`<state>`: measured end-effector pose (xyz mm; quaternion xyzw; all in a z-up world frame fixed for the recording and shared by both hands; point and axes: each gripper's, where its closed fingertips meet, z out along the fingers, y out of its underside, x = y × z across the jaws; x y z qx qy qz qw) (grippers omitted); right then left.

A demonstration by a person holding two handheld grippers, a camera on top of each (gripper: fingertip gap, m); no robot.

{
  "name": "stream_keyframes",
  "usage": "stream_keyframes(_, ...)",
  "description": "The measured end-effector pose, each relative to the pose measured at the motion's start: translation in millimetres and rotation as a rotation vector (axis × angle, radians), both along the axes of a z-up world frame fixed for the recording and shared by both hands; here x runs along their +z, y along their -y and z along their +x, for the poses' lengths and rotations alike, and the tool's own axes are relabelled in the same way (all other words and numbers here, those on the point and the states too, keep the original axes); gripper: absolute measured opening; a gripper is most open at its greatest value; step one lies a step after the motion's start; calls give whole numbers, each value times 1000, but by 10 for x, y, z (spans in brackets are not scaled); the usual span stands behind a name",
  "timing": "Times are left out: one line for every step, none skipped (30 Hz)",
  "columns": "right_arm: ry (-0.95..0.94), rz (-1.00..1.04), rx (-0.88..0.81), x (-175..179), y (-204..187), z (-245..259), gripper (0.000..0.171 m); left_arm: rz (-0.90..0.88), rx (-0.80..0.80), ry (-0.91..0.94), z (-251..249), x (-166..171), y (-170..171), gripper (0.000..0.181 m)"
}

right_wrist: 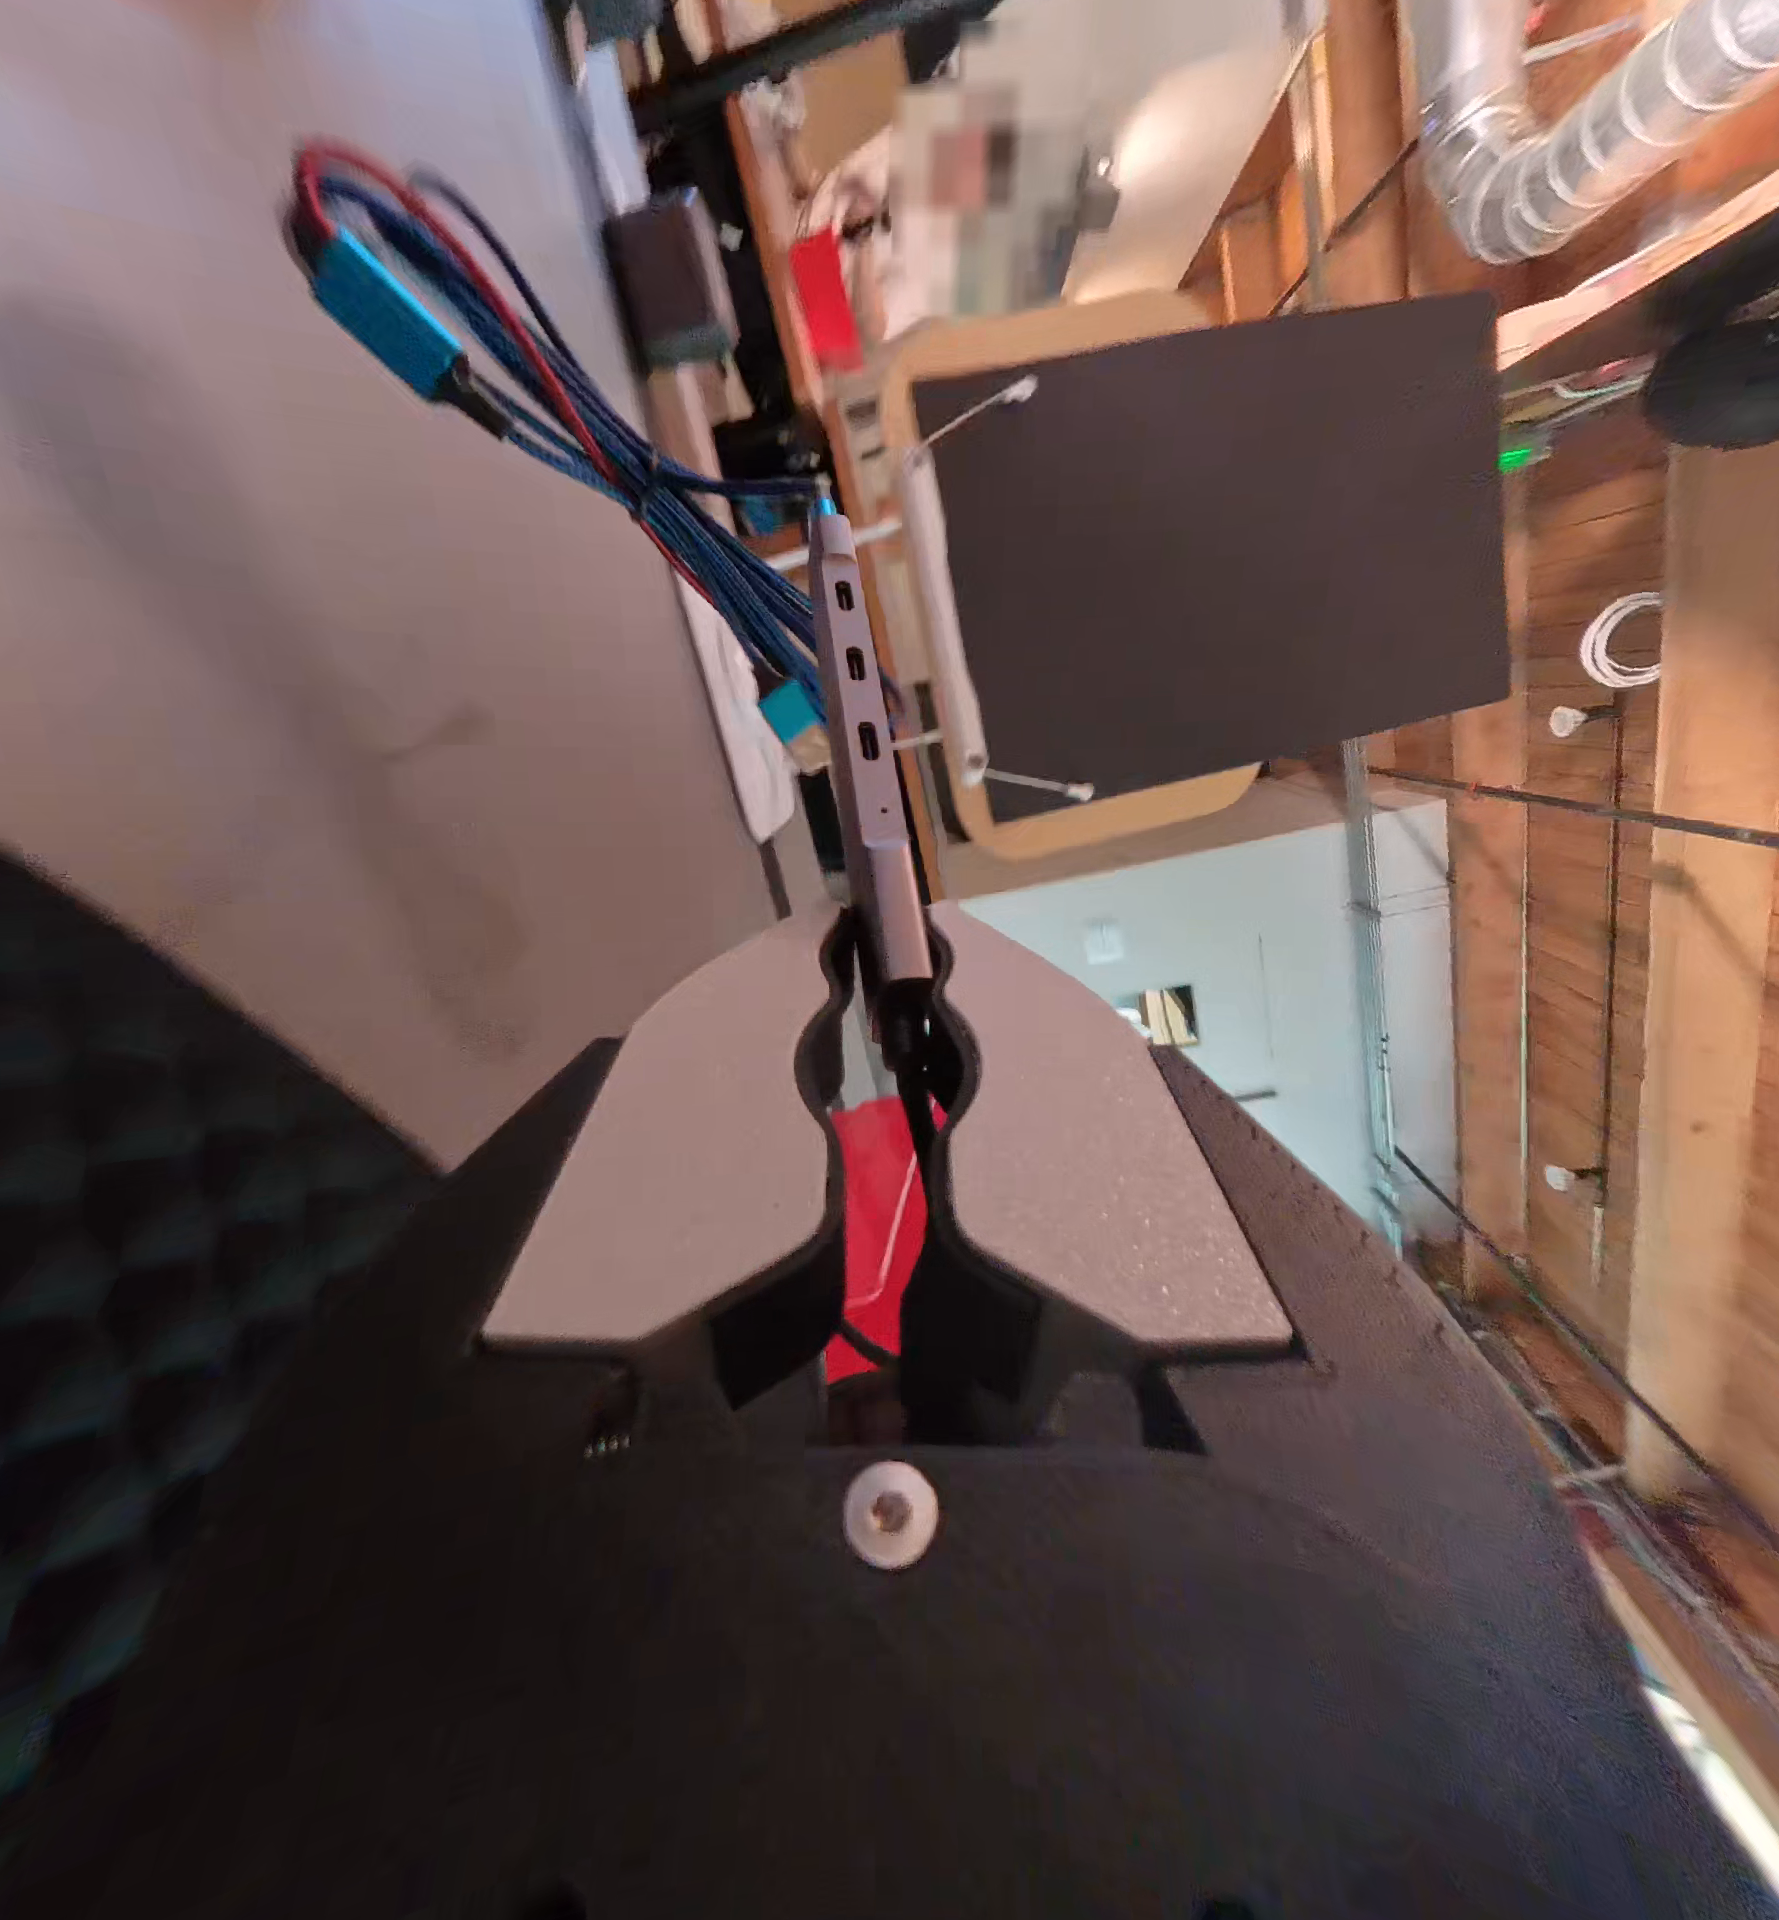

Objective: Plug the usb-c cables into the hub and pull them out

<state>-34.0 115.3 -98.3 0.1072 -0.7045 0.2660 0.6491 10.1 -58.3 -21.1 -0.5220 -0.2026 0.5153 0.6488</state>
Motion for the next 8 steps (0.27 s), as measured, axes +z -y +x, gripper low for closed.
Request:
stream_keyframes(22, 40, -21, -137, -30, 17, 9, 68, -39, 35, 38, -17, 39, 72)
stream_keyframes(58, 76, -29, -284, -54, 48, 9, 124, -73, 68, 74, -34, 70, 81)
stream_keyframes(85, 91, -21, -393, -70, 95, 8, 177, -92, 100, 99, -46, 115, 96)
stream_keyframes(136, 103, -9, -505, -83, 150, 8, 222, -103, 130, 120, -55, 157, 108)
stream_keyframes(205, 116, 2, -617, -93, 206, 9, 252, -110, 149, 139, -51, 195, 122)
stream_keyframes(275, 124, 18, -714, -91, 262, 9, 266, -118, 163, 155, -39, 218, 127)
stream_keyframes(342, 143, 42, -797, -83, 322, 9, 263, -130, 174, 171, -22, 225, 131)
stream_keyframes(416, 161, 68, -875, -75, 379, 10, 259, -139, 183, 183, 3, 233, 135)
